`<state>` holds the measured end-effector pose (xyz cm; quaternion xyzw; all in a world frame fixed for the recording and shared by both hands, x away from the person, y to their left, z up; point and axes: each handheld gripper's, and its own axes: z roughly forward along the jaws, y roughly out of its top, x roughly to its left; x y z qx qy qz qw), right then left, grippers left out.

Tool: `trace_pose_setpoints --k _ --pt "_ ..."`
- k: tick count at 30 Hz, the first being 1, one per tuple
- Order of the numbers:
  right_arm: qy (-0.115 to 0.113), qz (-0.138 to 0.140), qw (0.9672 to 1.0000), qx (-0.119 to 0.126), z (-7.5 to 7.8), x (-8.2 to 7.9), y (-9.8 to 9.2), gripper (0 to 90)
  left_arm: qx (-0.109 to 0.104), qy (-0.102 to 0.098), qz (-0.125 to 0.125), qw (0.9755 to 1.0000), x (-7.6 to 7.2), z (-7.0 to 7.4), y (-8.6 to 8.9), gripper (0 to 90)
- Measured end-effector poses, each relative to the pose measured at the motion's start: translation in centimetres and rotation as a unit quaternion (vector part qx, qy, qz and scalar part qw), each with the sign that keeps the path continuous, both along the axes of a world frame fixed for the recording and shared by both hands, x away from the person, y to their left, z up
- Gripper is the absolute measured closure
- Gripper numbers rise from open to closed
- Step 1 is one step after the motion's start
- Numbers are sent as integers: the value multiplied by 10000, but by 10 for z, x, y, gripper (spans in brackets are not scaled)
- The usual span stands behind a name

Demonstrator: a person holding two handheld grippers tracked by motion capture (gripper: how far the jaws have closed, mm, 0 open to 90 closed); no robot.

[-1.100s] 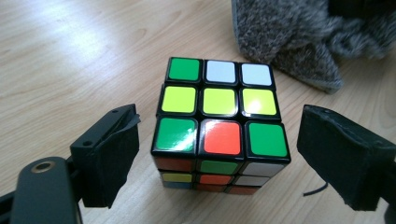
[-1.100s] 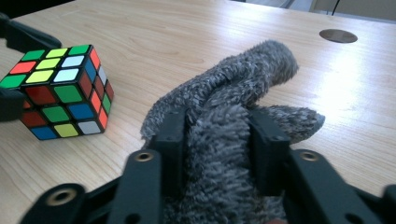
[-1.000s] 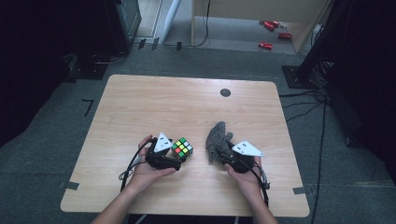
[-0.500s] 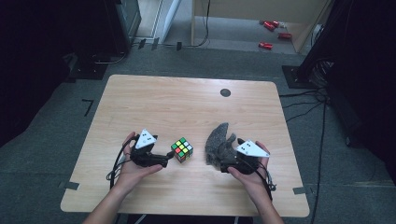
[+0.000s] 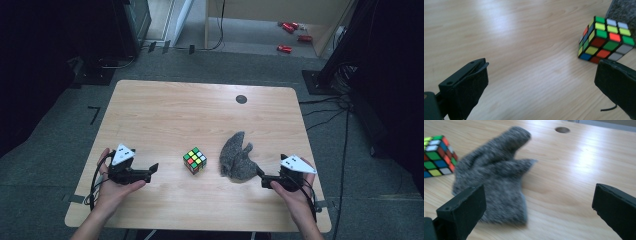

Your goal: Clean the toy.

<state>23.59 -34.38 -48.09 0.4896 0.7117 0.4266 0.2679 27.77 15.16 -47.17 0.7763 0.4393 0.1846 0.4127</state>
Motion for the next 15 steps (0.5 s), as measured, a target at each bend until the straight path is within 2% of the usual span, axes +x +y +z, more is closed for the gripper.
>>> trace_pose_setpoints --k 2,3,6,9,11,12,15 --pt "27 -85 10000 18 -2 -4 -9 0 16 50 87 9999 -3 -5 12 0" --pt "27 -85 10000 18 -2 -4 -9 0 16 50 87 9999 -3 -5 12 0" --pt "105 -265 9996 10 -6 -10 -24 0 14 156 299 9994 -7 -14 30 0" --pt "182 -386 9991 -15 -10 -14 -33 0 100 143 580 9982 -11 -23 43 0" --pt "207 -443 9988 -40 -12 -15 -37 0 53 204 615 9979 -11 -26 46 0" --pt "243 -490 9985 -54 -15 -17 -40 0 52 320 645 9974 -11 -30 50 0" --pt "429 -718 9962 -250 -27 -20 -52 0 197 402 768 9960 -12 -38 55 0"
